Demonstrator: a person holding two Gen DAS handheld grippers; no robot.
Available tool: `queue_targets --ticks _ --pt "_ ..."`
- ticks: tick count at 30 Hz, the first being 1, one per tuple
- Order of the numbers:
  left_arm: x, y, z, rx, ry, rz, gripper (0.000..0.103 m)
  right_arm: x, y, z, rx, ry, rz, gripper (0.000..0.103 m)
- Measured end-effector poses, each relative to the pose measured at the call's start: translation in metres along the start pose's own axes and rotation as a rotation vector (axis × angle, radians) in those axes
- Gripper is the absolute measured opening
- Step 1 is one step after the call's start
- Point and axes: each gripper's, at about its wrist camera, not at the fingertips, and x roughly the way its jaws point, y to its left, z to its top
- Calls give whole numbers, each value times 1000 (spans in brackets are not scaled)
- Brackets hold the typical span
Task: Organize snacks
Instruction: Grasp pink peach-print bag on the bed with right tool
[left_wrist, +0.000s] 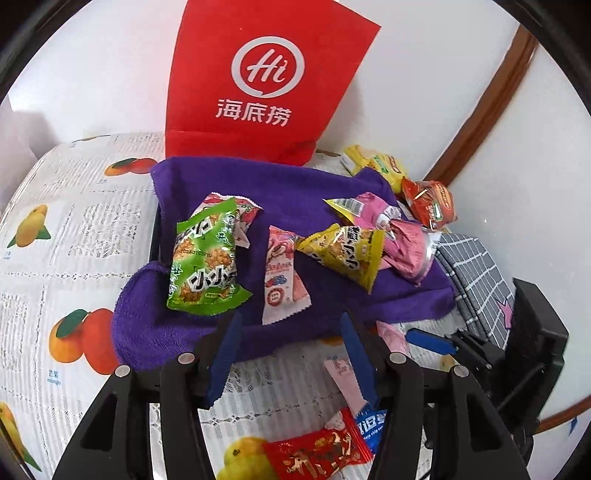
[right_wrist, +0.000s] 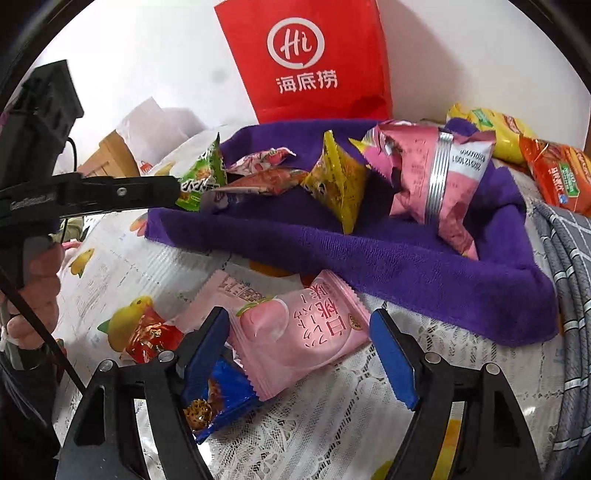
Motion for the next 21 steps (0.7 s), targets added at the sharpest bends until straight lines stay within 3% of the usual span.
queue_targets --ticks 3,9,21 --pt "2 1 -1 -18 18 -24 55 6 -2 2 17 13 -22 91" --pt "4 0 -3 -23 27 -31 55 12 1 7 7 22 -41 96" --pt "15 -3 -8 -12 55 -16 55 5 8 5 -37 -4 -30 81"
